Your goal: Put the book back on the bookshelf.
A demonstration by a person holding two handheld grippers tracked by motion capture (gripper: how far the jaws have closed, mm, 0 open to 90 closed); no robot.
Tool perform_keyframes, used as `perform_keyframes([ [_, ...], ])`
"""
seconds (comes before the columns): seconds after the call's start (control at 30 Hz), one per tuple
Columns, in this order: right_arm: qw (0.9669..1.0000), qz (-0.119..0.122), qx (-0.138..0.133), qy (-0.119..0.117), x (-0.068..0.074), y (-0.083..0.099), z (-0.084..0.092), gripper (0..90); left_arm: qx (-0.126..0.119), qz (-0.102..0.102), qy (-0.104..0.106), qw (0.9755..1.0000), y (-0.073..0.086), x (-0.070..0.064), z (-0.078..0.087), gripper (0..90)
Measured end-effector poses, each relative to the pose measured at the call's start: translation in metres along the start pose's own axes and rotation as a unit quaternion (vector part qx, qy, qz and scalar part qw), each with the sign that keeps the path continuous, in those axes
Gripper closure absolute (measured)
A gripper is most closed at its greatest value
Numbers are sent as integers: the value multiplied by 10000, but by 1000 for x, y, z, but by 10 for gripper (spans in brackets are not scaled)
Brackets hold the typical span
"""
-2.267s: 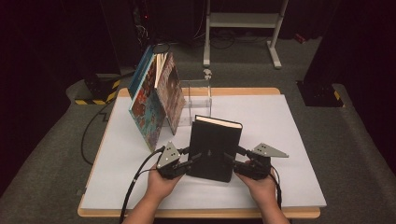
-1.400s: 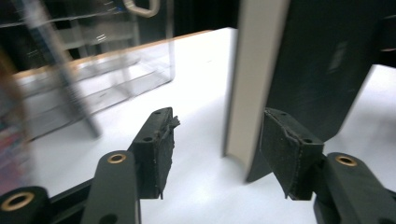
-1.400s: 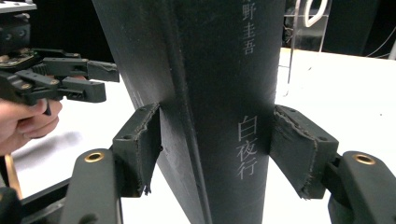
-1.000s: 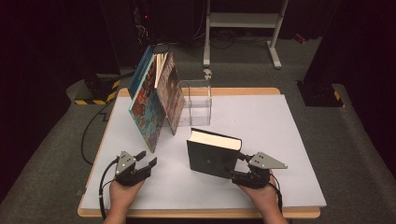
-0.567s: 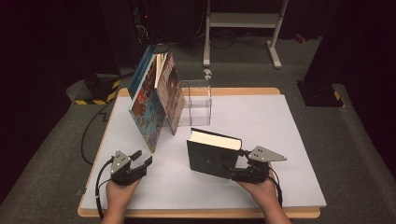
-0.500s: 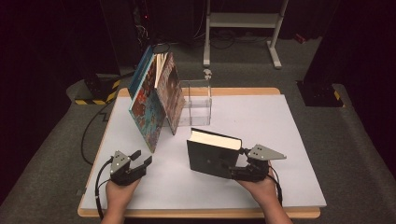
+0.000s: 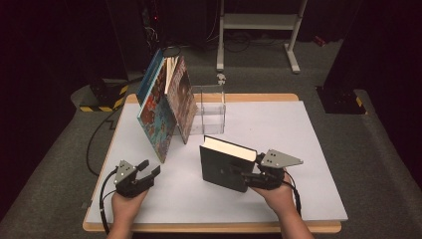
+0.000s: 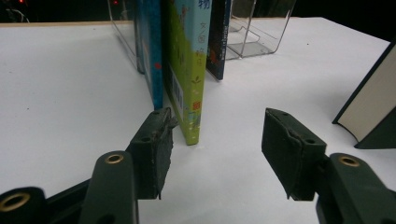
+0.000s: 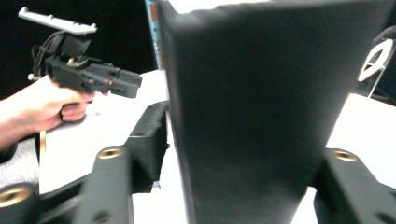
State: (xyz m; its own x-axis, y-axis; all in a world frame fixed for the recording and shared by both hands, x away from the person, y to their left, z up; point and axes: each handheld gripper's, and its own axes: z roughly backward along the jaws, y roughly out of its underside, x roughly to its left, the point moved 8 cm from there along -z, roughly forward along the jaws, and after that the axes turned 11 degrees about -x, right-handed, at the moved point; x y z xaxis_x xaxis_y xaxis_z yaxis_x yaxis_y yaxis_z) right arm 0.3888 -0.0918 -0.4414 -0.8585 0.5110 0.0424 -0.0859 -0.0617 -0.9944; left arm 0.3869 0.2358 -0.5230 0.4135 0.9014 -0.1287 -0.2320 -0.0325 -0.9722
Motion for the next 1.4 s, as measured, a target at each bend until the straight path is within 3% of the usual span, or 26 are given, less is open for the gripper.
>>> perform_keyframes([
  [0.07, 10000, -91, 2, -35, 3, 0, 2, 531, -10, 23, -3, 10000, 0, 1, 0, 434],
  [0.17, 10000, 3, -13, 10, 6, 1, 1, 535, -16, 30, -3, 10000, 0, 1, 0, 434],
  [0.27, 9999, 55, -18, 157, 14, -2, -1, 536, -27, 40, 3, 10000, -1, 0, 0, 434],
  [0.37, 9995, -78, -82, 291, 12, -3, -2, 537, -49, 51, 5, 10000, -2, 1, 1, 434],
  [0.47, 9983, -86, -170, 554, 4, -6, 1, 537, -67, 79, -3, 9999, -2, 3, 3, 434],
  [0.6, 9934, 56, -253, 1118, -13, -8, 10, 537, -91, 105, -1, 9999, -3, 3, 3, 434],
  [0.77, 9868, -62, -422, 1563, -31, -6, 20, 536, -83, 102, 3, 9999, -3, 3, 3, 434],
  [0.87, 9868, -144, -464, 1542, -33, -3, 23, 533, -71, 29, -29, 10000, -4, 2, 3, 435],
  [1.03, 9876, 62, -312, 1539, -22, 3, 28, 518, -80, 69, -8, 9999, -4, 2, 3, 435],
  [1.4, 9880, -365, -110, 1497, -23, -3, 22, 407, -106, 71, 30, 9999, -5, 4, 3, 434],
])
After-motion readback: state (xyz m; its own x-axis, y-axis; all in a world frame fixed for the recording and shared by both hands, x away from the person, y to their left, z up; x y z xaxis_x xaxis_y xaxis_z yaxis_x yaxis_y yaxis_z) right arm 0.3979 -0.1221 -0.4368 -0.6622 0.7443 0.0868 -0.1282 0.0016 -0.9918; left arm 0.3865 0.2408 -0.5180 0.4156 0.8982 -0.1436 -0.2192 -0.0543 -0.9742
